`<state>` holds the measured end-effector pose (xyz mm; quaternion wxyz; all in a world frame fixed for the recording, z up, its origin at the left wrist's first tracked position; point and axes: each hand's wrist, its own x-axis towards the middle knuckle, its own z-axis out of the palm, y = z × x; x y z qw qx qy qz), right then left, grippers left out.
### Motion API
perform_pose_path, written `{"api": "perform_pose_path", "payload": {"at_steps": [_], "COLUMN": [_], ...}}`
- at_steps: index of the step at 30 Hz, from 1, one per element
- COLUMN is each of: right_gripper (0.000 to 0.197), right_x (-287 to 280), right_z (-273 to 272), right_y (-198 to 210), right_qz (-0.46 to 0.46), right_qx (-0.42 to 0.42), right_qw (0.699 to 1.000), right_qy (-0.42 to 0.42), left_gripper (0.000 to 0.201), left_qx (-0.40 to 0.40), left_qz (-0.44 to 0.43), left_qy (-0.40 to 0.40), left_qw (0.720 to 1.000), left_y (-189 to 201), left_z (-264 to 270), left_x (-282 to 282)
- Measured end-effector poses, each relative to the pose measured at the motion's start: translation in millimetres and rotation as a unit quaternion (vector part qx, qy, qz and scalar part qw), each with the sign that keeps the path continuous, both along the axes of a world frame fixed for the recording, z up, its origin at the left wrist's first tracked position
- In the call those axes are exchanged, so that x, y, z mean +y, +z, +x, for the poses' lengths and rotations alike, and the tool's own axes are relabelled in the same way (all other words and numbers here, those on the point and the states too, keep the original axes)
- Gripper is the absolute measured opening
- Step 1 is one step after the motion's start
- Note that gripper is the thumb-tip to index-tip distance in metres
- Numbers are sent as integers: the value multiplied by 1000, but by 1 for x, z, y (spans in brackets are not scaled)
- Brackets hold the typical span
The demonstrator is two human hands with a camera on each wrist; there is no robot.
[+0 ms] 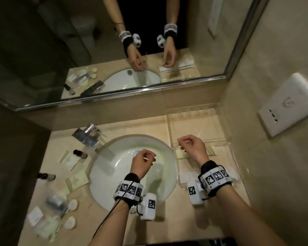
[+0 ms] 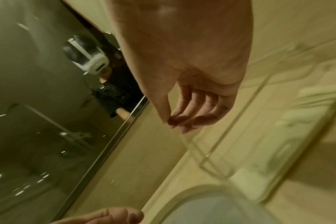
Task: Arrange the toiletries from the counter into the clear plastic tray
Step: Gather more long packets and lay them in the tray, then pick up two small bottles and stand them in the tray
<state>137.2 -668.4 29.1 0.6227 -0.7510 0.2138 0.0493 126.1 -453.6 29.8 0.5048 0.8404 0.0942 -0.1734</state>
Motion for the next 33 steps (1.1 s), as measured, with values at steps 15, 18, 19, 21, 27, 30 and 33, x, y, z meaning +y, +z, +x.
{"api": "perform_pose_path", "payload": {"at_steps": [15,18,19,21,27,30,33], "right_gripper": [11,10,9,9,15,23,35], "right_x": [230,264,274,297,369,398,424], "right_z": [0,-4,-4,-4,0,12,28], "right_y": [19,18,17,13,-12,-22,-32], "right_qz": [33,18,13,1,-58,-90,-126], "right_qx": [14,19,21,27,39,22,13], "right_qw": [951,948,947,945,954,960,963], "right_qy": [306,319,320,327,290,264,238], "left_gripper": [11,11,10,8,9,22,37], "left_qx": [-24,-16,-18,-22,25,32,30], "left_qz": [39,36,30,19,1,3,15], "left_qy": [287,308,314,320,340,360,366], "left_qw": [957,951,949,947,940,932,930], "left_y": [37,35,33,26,-7,-12,-19], "left_z": [-94,-99,-98,-96,-84,-71,-55], "left_x": [217,250,260,283,362,388,409]}}
